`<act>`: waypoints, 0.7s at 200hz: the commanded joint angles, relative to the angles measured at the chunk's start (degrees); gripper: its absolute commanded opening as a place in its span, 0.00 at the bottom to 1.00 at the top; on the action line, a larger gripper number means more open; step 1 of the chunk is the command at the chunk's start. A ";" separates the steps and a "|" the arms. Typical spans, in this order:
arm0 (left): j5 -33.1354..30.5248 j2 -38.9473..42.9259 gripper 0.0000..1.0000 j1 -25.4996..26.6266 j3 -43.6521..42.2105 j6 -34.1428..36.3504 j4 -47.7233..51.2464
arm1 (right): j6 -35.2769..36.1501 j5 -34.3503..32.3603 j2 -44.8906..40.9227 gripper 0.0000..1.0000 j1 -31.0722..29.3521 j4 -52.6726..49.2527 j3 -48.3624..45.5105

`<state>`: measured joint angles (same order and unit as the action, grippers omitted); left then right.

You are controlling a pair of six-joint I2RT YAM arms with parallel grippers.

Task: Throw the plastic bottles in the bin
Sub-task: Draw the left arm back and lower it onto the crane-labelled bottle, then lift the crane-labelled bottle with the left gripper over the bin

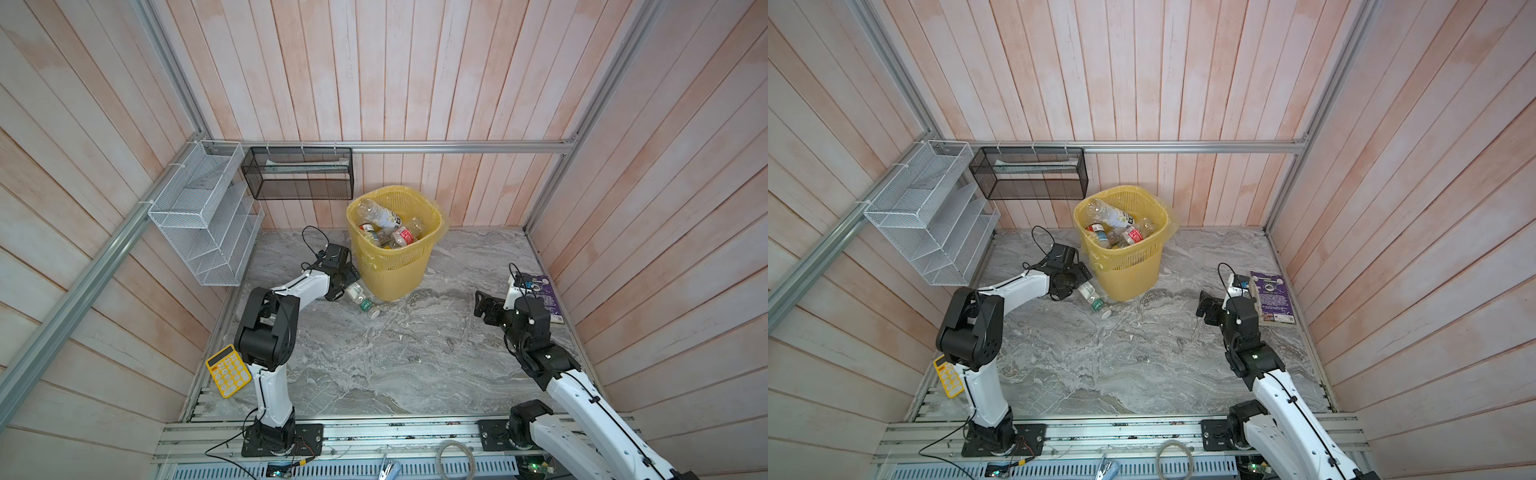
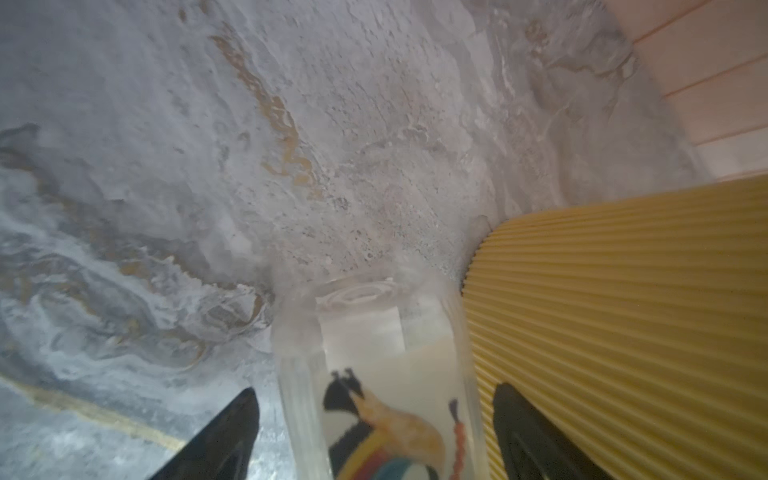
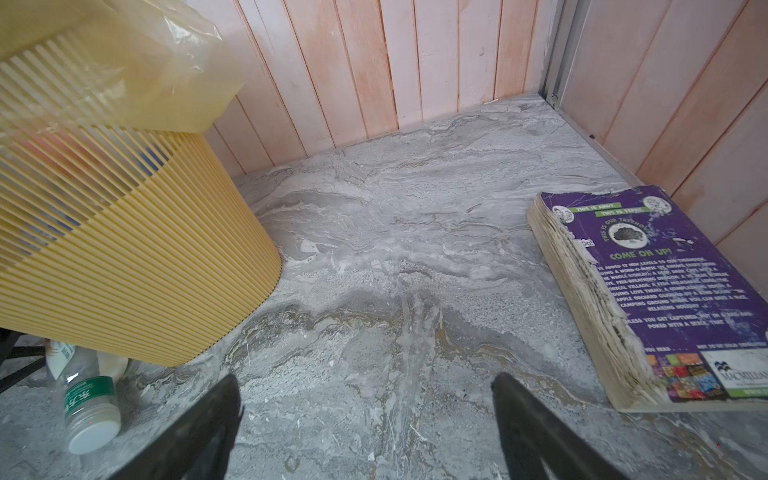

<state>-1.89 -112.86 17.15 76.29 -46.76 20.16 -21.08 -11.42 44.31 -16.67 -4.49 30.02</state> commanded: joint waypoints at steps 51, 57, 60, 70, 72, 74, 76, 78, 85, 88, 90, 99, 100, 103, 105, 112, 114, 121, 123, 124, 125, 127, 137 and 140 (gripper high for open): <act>3.43 -2.40 0.71 -0.79 1.43 8.91 2.81 | 1.79 -2.55 1.64 0.96 0.58 0.71 -0.02; 3.76 -1.86 0.69 -0.95 0.80 8.59 2.47 | 1.75 -2.58 1.72 0.96 0.58 0.71 0.16; 3.88 -1.51 0.68 -1.05 0.34 8.42 2.05 | 1.68 -2.56 1.78 0.96 0.58 0.60 0.25; 4.45 0.39 0.65 -1.56 -1.75 7.44 0.32 | 1.50 -2.47 1.74 0.96 0.58 0.62 0.45; 4.57 0.85 0.64 -1.65 -2.33 7.22 -0.08 | 1.49 -2.47 1.74 0.96 0.58 0.62 0.54; 4.80 1.36 0.63 -1.85 -2.76 6.97 -0.53 | 1.44 -2.47 1.72 0.96 0.58 0.56 0.49; 5.04 1.80 0.62 -1.92 -3.50 6.71 -1.19 | 1.43 -2.53 1.67 0.96 0.54 0.54 0.55; 5.23 2.48 0.62 -2.11 -4.15 6.41 -1.73 | 1.40 -2.50 1.59 0.96 0.57 0.45 0.58; 6.18 4.75 0.60 -2.65 -6.68 5.27 -3.97 | 1.24 -2.62 1.57 0.96 0.58 0.25 0.76; 6.66 5.55 0.58 -3.03 -7.86 4.72 -5.02 | 1.15 -2.63 1.52 0.96 0.58 0.23 0.89; 6.95 6.43 0.58 -3.25 -8.49 4.33 -5.81 | 1.07 -2.64 1.49 0.96 0.58 0.22 0.91; 8.08 9.90 0.56 -4.12 -12.17 2.91 -9.00 | 0.80 -2.73 1.24 0.96 0.58 -0.02 1.13; 8.19 10.32 0.56 -4.22 -12.59 2.69 -9.18 | 0.75 -2.73 1.23 0.96 0.58 -0.05 1.11; 8.48 11.46 0.56 -4.47 -13.78 2.19 -10.34 | 0.65 -2.73 1.13 0.96 0.58 -0.06 1.09; 8.66 12.43 0.56 -4.62 -14.50 1.85 -11.03 | 0.57 -2.73 1.06 0.96 0.58 -0.08 1.14; 9.28 15.38 0.55 -5.41 -16.97 0.99 -13.11 | 0.35 -2.64 0.89 0.96 0.58 -0.12 1.25; 9.43 16.29 0.55 -5.58 -17.56 0.80 -13.72 | 0.30 -2.64 0.87 0.96 0.58 -0.15 1.31; 9.70 19.33 0.55 -6.23 -19.41 0.23 -15.42 | 0.01 -2.64 0.69 0.96 0.58 -0.32 1.42; 9.80 20.28 0.55 -6.38 -19.88 0.08 -15.81 | -0.01 -2.64 0.60 0.96 0.58 -0.34 1.48; 9.80 20.74 0.55 -6.44 -20.14 0.04 -16.05 | -0.05 -2.64 0.60 0.96 0.58 -0.34 1.51; 9.80 21.23 0.55 -6.48 -20.40 -0.02 -16.31 | -0.08 -2.64 0.60 0.96 0.58 -0.34 1.52; 9.89 22.14 0.55 -6.68 -20.70 -0.11 -16.72 | -0.16 -2.64 0.60 0.96 0.58 -0.34 1.57; 9.66 26.87 0.56 -7.36 -22.22 -0.17 -18.68 | -0.41 -2.64 0.51 0.96 0.58 -0.39 1.89; 9.22 28.23 0.55 -7.53 -22.47 -0.17 -19.04 | -0.49 -2.69 0.44 0.96 0.58 -0.42 1.95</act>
<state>5.91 -93.97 10.81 56.25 -44.69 10.90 -20.27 -13.06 45.56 -16.34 -4.47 30.06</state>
